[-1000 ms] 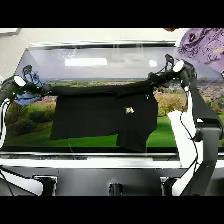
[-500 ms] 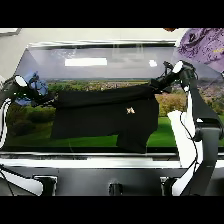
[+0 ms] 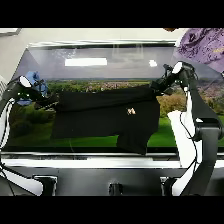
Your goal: Fold the clothes and pants, and hang the long-sleeved shirts on hangers.
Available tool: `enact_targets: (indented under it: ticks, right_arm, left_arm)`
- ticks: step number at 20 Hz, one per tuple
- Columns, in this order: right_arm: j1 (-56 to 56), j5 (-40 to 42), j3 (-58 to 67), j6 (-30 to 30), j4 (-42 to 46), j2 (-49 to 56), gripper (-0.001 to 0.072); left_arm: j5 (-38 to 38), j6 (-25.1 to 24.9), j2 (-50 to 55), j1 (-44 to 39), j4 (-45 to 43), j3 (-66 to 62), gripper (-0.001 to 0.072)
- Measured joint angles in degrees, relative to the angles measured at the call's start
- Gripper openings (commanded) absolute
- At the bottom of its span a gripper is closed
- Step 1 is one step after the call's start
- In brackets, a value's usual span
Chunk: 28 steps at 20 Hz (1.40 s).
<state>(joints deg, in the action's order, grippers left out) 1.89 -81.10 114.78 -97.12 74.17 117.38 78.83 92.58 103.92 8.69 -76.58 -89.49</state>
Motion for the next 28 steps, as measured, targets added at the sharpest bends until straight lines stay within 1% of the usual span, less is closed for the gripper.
enact_targets:
  ticks: [5,6,7,8,9,10,11,12,13,14,17,20,22,24,28]
  right_arm:
    - [0.0,-3.1,0.0,0.0,0.2,1.6,0.0026]
    - [0.0,-3.4,0.0,-0.1,0.2,1.8,0.0069]
    - [0.0,-3.6,0.0,-0.3,0.2,1.9,0.0186]
    - [0.0,-4.0,0.0,-0.3,0.3,1.9,0.0299]
    - [0.0,-4.2,0.0,-0.3,0.2,2.0,0.0341]
    - [0.1,-4.4,0.0,-0.5,-0.3,2.1,0.0357]
    - [0.0,-4.7,0.0,-0.5,-1.3,2.0,0.0358]
    - [0.1,-5.4,0.0,-0.4,-2.4,1.8,0.0359]
    - [0.2,-6.0,0.0,0.1,-3.6,1.3,0.0377]
    - [0.6,-6.6,0.0,1.1,-4.6,0.4,0.0412]
    - [3.6,-9.4,-0.2,5.3,-7.2,-4.0,0.0414]
    - [10.0,-10.7,-4.6,9.0,-10.7,-10.3,0.0414]
    - [14.6,-10.7,-12.9,11.1,-13.3,-15.9,0.0415]
    - [17.9,-9.2,-24.9,13.1,-15.3,-22.4,0.0415]
    - [19.7,-3.7,-49.7,17.4,-19.3,-34.5,0.0415]
  left_arm:
    - [1.0,0.0,1.0,-0.5,0.1,0.0,0.0024]
    - [1.1,0.0,1.1,-0.5,0.1,0.0,0.0074]
    - [1.2,0.0,1.2,-0.6,0.1,0.0,0.0162]
    - [1.2,0.0,1.3,-0.7,0.0,0.0,0.0315]
    - [1.2,0.1,1.3,-0.7,0.0,0.0,0.0498]
    - [1.2,0.1,1.3,-0.7,0.0,0.0,0.0610]
    - [1.4,0.2,1.3,-0.6,0.0,-0.3,0.0632]
    - [1.9,0.2,1.3,-0.5,0.0,-0.9,0.0632]
    - [2.5,0.2,1.3,-0.3,0.1,-2.0,0.0632]
    - [3.5,0.0,1.2,0.1,0.0,-3.3,0.0632]
    - [6.8,-1.3,-1.1,2.7,0.0,-6.7,0.0632]
    - [8.2,-2.1,-6.4,8.3,2.3,-5.4,0.0631]
    - [8.3,-2.8,-11.3,12.8,5.0,-0.1,0.0630]
    - [7.0,-4.0,-16.3,17.2,7.8,7.8,0.0628]
    - [2.0,-7.0,-26.1,23.6,14.5,26.0,0.0628]
